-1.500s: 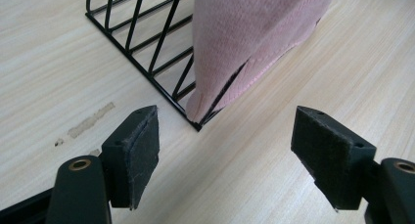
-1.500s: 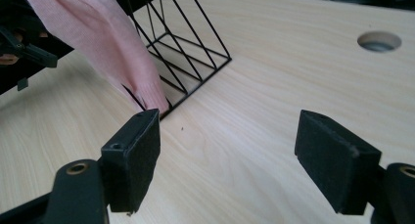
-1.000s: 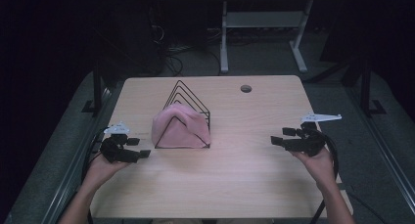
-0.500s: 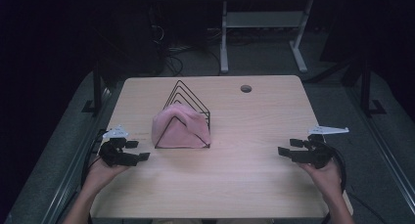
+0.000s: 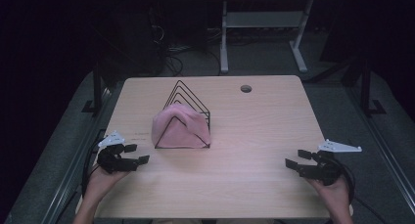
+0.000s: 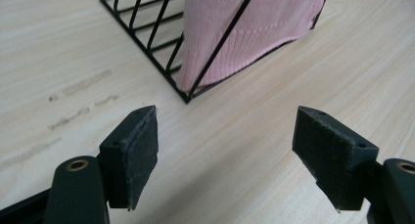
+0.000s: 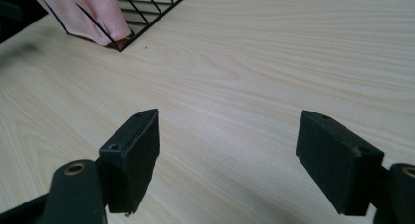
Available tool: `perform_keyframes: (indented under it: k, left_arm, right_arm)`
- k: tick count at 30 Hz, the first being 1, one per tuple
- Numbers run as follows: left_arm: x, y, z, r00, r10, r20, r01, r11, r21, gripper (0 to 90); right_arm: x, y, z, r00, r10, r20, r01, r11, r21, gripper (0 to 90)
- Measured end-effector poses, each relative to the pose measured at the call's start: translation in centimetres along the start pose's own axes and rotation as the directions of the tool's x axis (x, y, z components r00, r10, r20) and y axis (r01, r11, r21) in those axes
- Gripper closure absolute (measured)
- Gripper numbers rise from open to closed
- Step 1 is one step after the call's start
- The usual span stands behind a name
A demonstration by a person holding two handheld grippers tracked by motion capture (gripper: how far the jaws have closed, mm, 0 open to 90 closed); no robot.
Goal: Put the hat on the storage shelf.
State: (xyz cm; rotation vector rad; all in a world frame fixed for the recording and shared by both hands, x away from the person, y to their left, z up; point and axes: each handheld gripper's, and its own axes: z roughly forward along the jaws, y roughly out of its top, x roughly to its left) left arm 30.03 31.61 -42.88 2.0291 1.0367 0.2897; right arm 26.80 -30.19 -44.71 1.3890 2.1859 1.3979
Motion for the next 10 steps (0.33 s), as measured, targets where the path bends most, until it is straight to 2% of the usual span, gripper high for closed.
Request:
perform_keyframes:
  k: [3, 8, 10]
  left_arm:
    - [0.1, -0.5, -0.1, 0.9999, -0.013, -0.004, 0.013, 0.9998, -0.013, 24.7]
    - [-0.2, -1.3, -0.3, 0.9994, -0.032, -0.01, 0.032, 0.9983, -0.049, 24.5]
    - [-0.6, -1.3, -0.4, 0.9997, -0.02, -0.012, 0.02, 0.998, -0.06, 24.5]
  right_arm:
    - [0.3, -0.6, -0.1, 0.9999, 0.011, -0.005, -0.011, 1.0, -0.018, 23.0]
    - [2.0, -1.3, -0.6, 0.9993, -0.037, 0.012, 0.037, 0.999, -0.031, 21.3]
    - [2.4, -1.4, -0.8, 0.9986, -0.053, 0.0, 0.053, 0.998, -0.044, 21.1]
